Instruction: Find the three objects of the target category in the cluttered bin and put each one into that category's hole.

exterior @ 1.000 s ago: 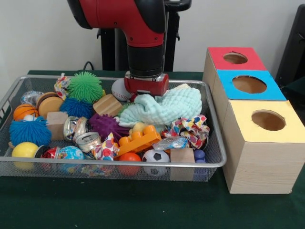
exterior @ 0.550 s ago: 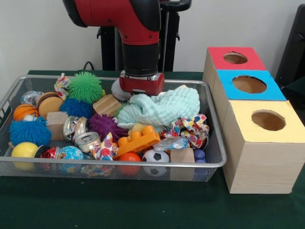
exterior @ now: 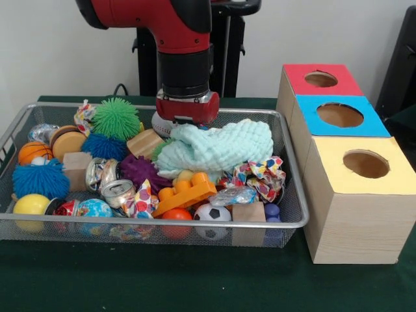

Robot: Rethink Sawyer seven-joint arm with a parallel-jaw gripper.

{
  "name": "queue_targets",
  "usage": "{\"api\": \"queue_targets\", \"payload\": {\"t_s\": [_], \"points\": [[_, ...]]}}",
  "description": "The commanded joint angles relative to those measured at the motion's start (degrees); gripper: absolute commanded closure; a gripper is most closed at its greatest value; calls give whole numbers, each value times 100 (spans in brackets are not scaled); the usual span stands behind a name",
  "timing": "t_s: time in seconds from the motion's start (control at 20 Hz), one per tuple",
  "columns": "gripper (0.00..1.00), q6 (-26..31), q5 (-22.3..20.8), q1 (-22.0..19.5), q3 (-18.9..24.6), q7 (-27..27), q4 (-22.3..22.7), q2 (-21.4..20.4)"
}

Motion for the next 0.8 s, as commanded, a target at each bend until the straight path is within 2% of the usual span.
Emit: {"api": "queue_targets", "payload": {"t_s": [0.05,0.4,0.7,0.8], "points": [[100,736,-319,-538,945,-725,-1055,-206],[100,848,-556,-662,1084,-636,-1149,-162],[100,1176,-413,-686,1172,-442,-1028,-261],[100,1200,-370,-651,1159,-337,-858,-452]]}}
